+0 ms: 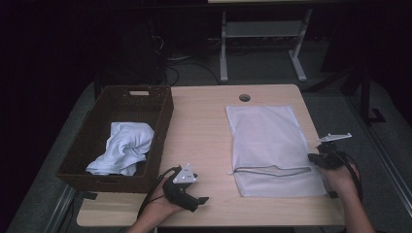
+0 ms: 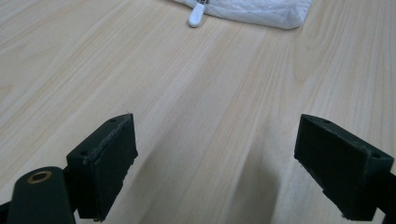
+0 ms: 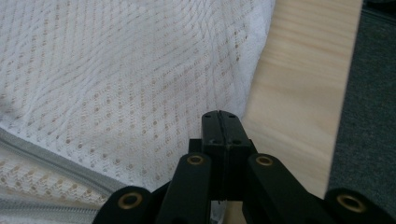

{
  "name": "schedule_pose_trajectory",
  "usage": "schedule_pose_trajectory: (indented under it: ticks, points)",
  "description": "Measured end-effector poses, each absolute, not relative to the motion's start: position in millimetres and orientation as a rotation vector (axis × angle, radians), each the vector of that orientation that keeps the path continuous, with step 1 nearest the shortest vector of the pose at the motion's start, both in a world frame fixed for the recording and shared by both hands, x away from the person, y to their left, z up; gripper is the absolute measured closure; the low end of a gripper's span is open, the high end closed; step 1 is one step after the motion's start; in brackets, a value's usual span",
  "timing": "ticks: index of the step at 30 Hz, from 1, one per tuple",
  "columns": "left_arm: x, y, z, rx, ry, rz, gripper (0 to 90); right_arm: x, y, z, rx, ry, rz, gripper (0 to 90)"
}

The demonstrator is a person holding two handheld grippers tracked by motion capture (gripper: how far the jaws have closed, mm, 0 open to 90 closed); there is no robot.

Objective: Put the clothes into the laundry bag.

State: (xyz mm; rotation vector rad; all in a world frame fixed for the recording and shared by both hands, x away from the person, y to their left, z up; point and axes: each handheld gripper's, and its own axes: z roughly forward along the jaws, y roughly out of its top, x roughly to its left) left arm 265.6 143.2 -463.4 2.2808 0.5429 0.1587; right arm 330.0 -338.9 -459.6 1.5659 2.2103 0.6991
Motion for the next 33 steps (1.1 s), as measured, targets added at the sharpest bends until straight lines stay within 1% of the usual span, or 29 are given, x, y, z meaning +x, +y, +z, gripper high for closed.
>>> schedule_pose_trajectory:
  ticks: [8,16,22,23,24,25,26,27,29,30,31,32,33]
  points:
    - [271.1,136.6,-462.7,2.284,0.518,0.147,12.6,315.4,-356.0,-459.2,1.61,2.164,0.665,90.0]
    - [271.8,134.8,-462.8,2.287,0.51,0.146,12.6,309.6,-371.6,-458.9,1.654,2.118,0.633,90.0]
    - [271.3,136.4,-462.4,2.286,0.518,0.147,12.6,308.3,-371.9,-455.4,1.648,2.109,0.658,90.0]
    - [271.5,136.7,-462.4,2.287,0.518,0.147,12.6,307.8,-370.3,-453.5,1.637,2.109,0.672,87.8]
    - [271.5,136.7,-462.4,2.287,0.518,0.147,12.6,307.8,-370.3,-453.5,1.637,2.109,0.672,87.8]
    - [271.7,136.9,-462.7,2.287,0.518,0.147,12.6,306.3,-366.4,-450.0,1.619,2.109,0.712,81.7]
    - [271.6,137.4,-462.7,2.287,0.521,0.147,12.6,305.6,-364.1,-448.7,1.619,2.115,0.739,79.0]
    - [271.6,137.4,-462.7,2.287,0.521,0.147,12.6,305.6,-364.1,-448.7,1.619,2.115,0.739,79.0]
    - [271.2,137.8,-462.6,2.285,0.525,0.146,12.6,304.1,-359.2,-445.9,1.598,2.128,0.78,73.7]
    - [270.6,138.5,-462.6,2.285,0.528,0.146,12.6,302.4,-352.9,-442.5,1.583,2.135,0.812,66.1]
    - [270.4,138.8,-462.6,2.285,0.528,0.146,12.6,301.7,-349.8,-440.7,1.571,2.141,0.834,63.9]
    - [270.4,138.8,-462.6,2.285,0.528,0.146,12.6,301.7,-349.8,-440.7,1.571,2.141,0.834,63.9]
    - [269.9,139.3,-462.6,2.284,0.53,0.146,12.6,300.7,-342.7,-437.8,1.552,2.158,0.877,55.1]
